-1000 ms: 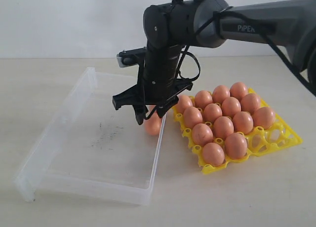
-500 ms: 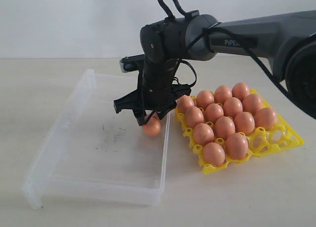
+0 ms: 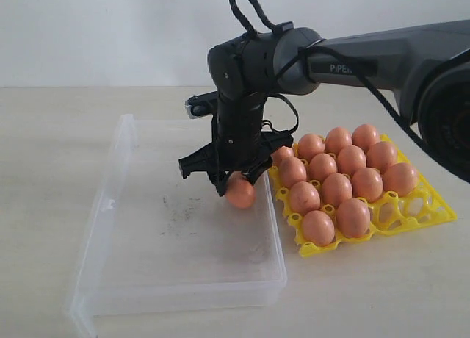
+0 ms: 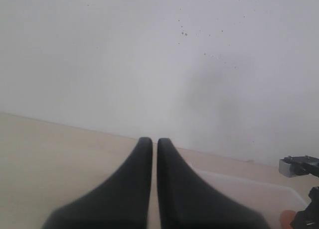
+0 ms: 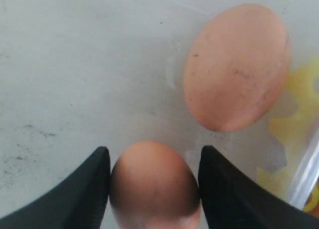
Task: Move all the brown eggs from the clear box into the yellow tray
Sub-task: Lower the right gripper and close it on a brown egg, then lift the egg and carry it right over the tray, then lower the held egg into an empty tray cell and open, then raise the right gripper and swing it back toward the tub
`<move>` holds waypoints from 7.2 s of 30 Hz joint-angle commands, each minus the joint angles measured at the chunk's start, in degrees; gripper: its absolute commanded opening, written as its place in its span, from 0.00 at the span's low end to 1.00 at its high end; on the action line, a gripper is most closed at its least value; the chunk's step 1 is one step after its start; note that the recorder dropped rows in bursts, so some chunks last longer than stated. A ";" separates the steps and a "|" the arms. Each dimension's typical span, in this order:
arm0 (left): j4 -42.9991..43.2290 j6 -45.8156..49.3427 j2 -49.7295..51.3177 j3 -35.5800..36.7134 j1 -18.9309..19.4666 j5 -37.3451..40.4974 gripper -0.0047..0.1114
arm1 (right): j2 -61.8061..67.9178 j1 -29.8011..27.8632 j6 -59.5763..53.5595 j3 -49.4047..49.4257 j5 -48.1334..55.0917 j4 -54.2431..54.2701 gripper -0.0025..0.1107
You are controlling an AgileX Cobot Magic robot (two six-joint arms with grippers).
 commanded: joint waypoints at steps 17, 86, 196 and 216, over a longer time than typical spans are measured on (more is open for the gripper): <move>-0.19 0.43 -0.16 -0.15 -0.45 0.00 0.07 | 0.22 0.07 -8.83 0.61 -10.86 -0.65 0.02; -0.19 0.43 -0.16 -0.15 -0.45 0.00 0.07 | -31.83 -1.94 -16.52 84.51 -108.92 49.72 0.02; -0.19 0.43 -0.16 -0.15 -0.45 0.00 0.07 | -48.34 -15.55 -33.48 77.51 -63.05 39.68 0.03; -0.19 0.43 -0.16 -0.15 -0.45 0.00 0.07 | -45.79 -14.00 -35.44 77.36 -64.73 37.12 0.03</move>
